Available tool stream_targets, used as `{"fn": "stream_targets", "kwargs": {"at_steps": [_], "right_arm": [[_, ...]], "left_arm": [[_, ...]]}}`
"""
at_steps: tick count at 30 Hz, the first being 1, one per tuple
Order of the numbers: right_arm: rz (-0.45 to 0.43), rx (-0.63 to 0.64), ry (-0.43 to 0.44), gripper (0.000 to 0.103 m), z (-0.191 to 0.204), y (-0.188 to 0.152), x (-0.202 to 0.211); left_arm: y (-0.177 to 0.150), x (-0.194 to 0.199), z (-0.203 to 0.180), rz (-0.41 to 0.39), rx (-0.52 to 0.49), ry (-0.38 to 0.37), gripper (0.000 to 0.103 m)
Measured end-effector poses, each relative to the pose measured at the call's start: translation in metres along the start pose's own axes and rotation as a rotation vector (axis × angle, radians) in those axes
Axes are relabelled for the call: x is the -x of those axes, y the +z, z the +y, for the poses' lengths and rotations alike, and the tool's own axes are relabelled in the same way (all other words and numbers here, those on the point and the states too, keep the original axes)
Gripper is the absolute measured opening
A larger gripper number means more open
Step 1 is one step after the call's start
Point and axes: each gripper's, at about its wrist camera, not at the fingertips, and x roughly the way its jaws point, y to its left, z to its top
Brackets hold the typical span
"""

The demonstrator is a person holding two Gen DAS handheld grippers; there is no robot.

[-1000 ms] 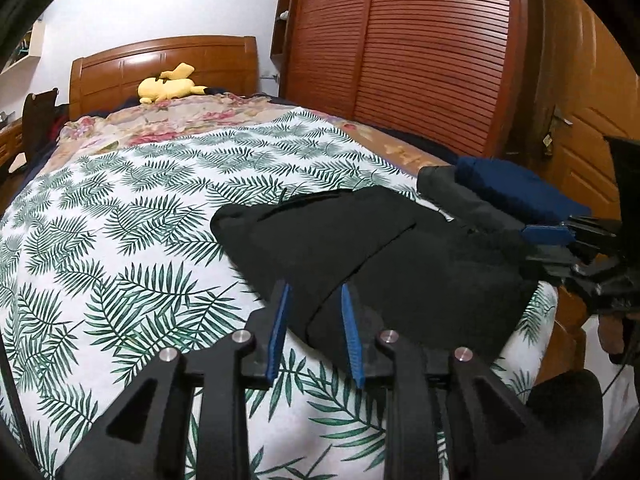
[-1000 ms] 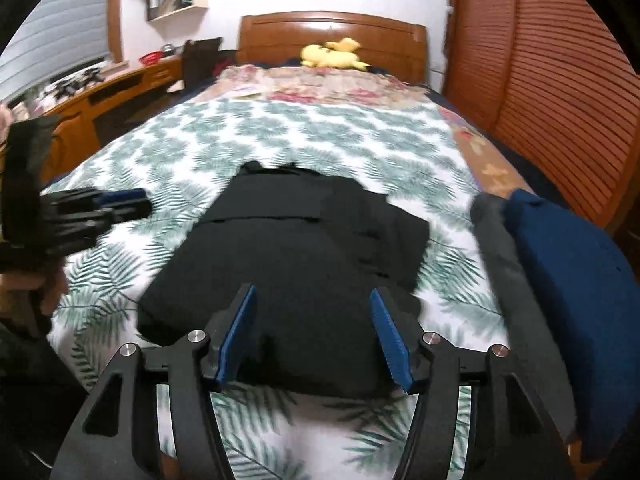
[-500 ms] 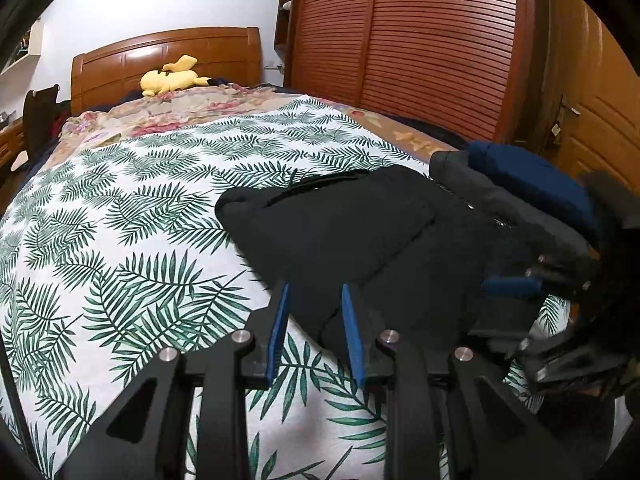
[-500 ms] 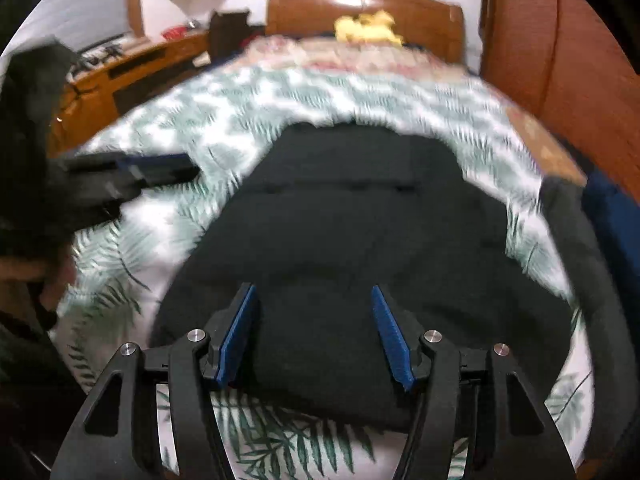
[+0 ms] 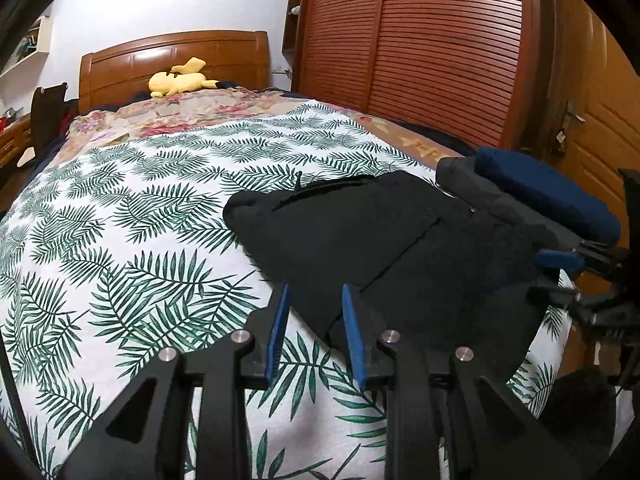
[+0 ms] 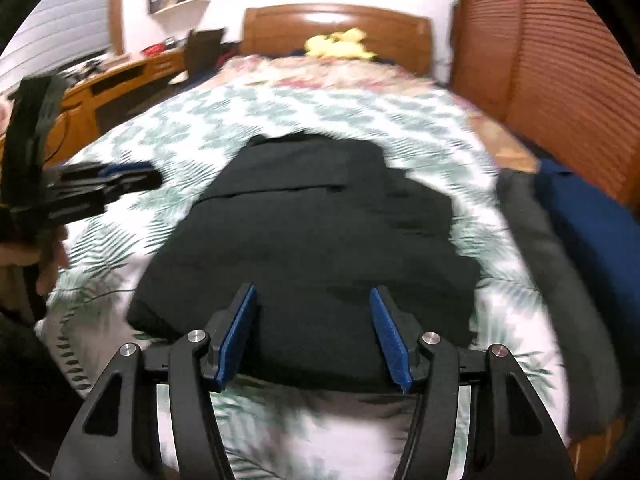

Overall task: Fold large clothes
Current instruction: 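Move both open tools to opposite sides of the folded coat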

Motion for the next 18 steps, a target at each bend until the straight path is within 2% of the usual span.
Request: {"fn": "stream_targets", "kwargs": {"at_steps": [6, 11, 13, 18], "right_arm": [[0.003, -0.083, -0.027, 0.060, -0.036, -0.008, 0.004], [-0.011, -0.095, -0.115, 0.062, -0.046, -0.013, -0.001], [0.007, -0.127, -0.095, 0.065, -0.055, -0.017, -0.009], [0.114, -0.222, 0.039, 0.077, -0.076, -0.027, -0.046]], "left_arm": [[0.000, -0.005, -0.007, 0.004, -0.012, 0.000, 0.025], [-0.002, -0.015, -0.014, 0.027, -0.025, 0.005, 0.025], [-0.003, -0.019, -0.017, 0.035, -0.033, 0.008, 0.025], [-0.006, -0.026, -0.019, 0.051, -0.029, 0.016, 0.025]]}}
